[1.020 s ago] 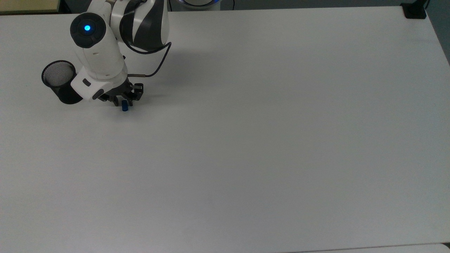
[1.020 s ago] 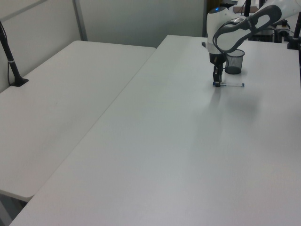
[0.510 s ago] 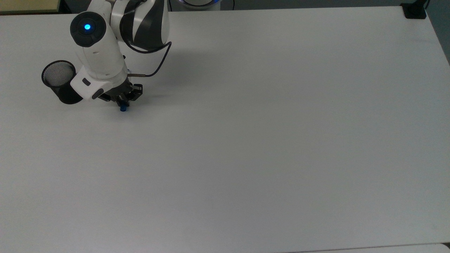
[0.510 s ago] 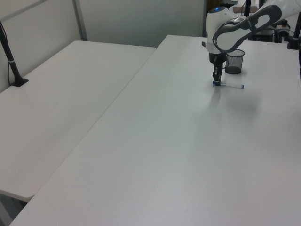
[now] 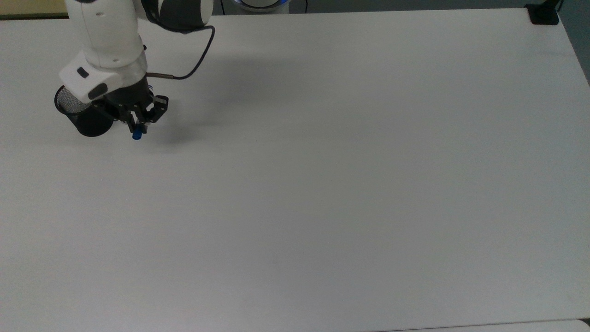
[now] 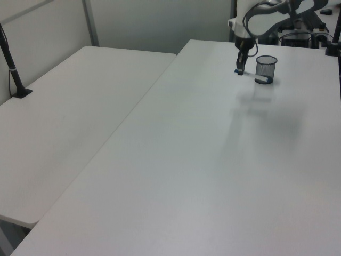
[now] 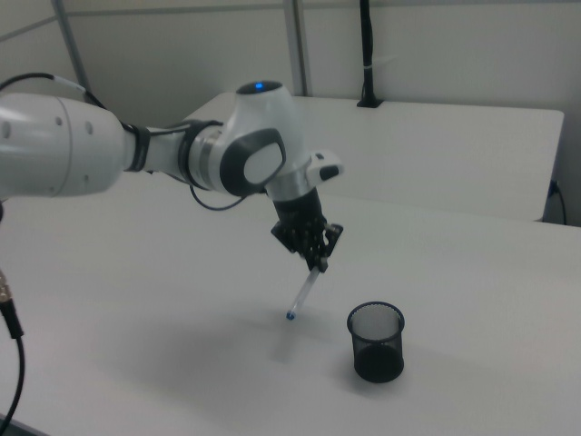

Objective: Insert the marker
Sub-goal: 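Lift the marker and carry it over the black mesh cup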

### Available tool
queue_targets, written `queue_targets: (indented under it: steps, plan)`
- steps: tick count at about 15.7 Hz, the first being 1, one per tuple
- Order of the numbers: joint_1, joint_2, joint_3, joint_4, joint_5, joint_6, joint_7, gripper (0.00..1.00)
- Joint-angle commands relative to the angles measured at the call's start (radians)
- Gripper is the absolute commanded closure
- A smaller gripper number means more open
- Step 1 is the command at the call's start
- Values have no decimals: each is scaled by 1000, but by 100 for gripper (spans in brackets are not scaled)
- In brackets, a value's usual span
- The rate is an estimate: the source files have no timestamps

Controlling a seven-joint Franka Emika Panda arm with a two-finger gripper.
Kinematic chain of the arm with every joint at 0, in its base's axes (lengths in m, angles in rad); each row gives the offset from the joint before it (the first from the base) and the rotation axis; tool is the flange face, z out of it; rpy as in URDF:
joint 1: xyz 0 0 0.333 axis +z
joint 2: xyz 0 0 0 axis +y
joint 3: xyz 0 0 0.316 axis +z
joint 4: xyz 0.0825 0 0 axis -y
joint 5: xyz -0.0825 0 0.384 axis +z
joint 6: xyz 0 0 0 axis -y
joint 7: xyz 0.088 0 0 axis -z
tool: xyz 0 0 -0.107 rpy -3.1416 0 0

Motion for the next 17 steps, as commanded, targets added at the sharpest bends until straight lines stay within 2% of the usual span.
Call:
queue_targets:
  steps: [1,3,6,9,12,17]
  plan:
    - [-45,-82,0,-17,7,22,12,80]
    - [-72,-112,0,-23,18,91,14,80]
    - [-117,-128,-2,-25,97,172,2,80]
    - [-160,-145,-5,-40,99,256,-6,81]
    - [-189,-152,-6,-110,101,387,-96,81]
    - [-215,-145,-5,-161,101,424,-149,81]
